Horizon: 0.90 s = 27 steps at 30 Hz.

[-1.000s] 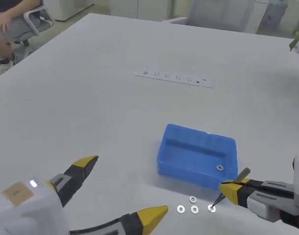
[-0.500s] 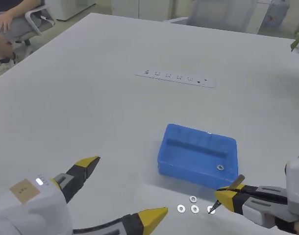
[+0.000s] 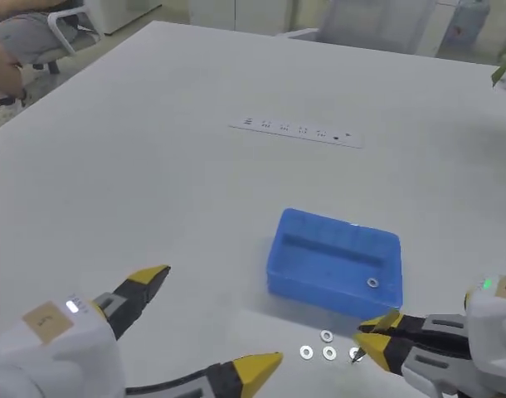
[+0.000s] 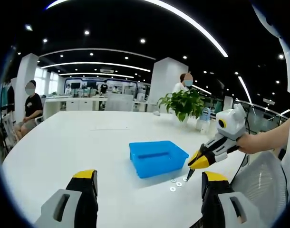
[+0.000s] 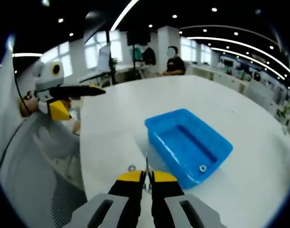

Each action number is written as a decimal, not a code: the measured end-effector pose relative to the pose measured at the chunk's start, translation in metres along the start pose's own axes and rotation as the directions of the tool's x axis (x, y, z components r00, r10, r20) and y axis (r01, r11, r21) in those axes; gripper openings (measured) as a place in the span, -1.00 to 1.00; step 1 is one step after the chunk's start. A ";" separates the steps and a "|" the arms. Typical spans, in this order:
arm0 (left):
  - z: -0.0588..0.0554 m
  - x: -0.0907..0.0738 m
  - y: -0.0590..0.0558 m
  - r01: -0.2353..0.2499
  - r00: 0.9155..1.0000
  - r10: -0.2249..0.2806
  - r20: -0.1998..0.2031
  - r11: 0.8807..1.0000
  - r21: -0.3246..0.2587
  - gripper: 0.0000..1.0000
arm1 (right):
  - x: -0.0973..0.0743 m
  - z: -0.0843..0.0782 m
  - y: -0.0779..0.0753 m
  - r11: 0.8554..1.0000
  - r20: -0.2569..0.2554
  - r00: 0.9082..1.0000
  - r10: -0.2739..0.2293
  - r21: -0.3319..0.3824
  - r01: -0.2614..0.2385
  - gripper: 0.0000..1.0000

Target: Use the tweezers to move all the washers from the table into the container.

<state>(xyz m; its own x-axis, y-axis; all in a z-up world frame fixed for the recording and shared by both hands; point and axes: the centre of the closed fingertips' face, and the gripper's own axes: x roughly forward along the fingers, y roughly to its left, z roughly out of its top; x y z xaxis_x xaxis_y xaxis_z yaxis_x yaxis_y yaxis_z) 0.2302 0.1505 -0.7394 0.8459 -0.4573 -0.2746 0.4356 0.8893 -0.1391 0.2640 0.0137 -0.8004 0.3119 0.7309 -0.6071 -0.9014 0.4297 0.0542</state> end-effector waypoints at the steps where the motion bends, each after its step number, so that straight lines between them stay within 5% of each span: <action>1: 0.000 0.000 0.000 -0.001 1.000 0.001 -0.002 1.000 0.001 0.84 | -0.001 0.001 -0.001 1.000 0.008 1.000 -0.001 0.012 0.001 -0.95; 12: 0.000 0.000 -0.001 0.001 1.000 -0.001 -0.003 1.000 0.002 0.83 | 0.003 -0.002 -0.001 0.999 -0.001 1.000 0.020 0.037 -0.020 -0.94; 27: 0.006 -0.002 -0.003 0.005 1.000 -0.005 0.028 1.000 0.009 0.86 | 0.012 0.003 0.004 0.995 -0.018 0.999 0.037 -0.087 -0.038 -0.95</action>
<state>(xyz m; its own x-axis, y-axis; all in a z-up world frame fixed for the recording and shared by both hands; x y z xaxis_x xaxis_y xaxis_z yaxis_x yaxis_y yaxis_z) 0.2292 0.1486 -0.7330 0.8520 -0.4618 -0.2468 0.4424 0.8870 -0.1324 0.2649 0.0255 -0.8055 0.2729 0.7368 -0.6185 -0.9353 0.3537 0.0086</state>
